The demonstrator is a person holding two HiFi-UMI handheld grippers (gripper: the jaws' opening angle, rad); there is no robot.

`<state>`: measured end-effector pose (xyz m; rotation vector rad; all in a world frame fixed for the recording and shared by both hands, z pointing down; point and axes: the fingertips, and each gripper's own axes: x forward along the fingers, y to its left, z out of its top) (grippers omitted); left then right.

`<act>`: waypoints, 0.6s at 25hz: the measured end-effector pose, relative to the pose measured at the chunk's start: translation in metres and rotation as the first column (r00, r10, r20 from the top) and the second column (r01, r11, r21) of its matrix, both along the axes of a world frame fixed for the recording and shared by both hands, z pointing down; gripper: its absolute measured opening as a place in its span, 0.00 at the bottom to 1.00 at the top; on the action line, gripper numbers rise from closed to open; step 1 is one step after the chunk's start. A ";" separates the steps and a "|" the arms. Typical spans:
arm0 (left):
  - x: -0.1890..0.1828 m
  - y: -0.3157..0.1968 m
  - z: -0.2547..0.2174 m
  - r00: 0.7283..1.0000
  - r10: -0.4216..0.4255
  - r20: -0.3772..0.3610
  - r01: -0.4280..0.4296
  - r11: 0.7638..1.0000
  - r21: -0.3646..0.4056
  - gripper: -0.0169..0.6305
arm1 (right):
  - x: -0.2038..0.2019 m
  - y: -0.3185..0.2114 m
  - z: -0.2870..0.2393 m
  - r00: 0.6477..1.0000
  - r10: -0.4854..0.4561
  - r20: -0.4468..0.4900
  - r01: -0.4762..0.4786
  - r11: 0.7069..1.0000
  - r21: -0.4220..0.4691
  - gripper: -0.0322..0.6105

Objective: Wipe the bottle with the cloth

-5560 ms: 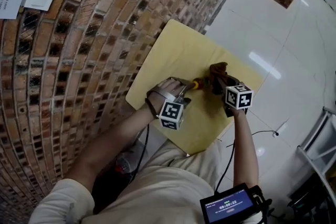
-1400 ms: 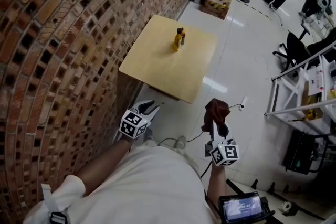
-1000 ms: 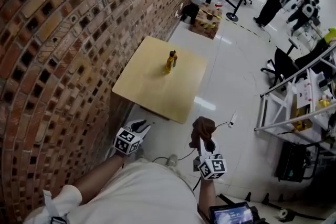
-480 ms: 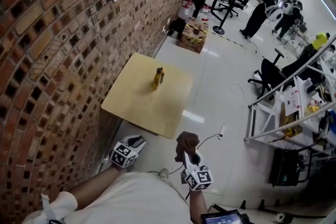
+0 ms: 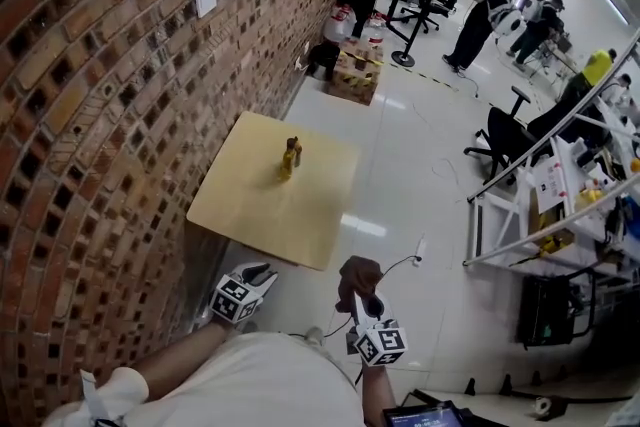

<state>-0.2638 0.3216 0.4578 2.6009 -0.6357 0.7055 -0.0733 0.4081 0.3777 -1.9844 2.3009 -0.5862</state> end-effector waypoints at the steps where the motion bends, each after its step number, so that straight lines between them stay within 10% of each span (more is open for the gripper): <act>1: 0.001 -0.001 0.000 1.000 0.001 0.000 -0.001 1.000 0.000 0.22 | 0.002 0.000 0.000 1.000 0.006 0.003 -0.006 1.000 -0.001 0.16; 15: 0.009 0.011 0.007 1.000 0.026 0.008 -0.026 0.999 -0.018 0.20 | 0.004 0.012 -0.013 0.997 -0.017 -0.074 0.021 0.999 0.050 0.15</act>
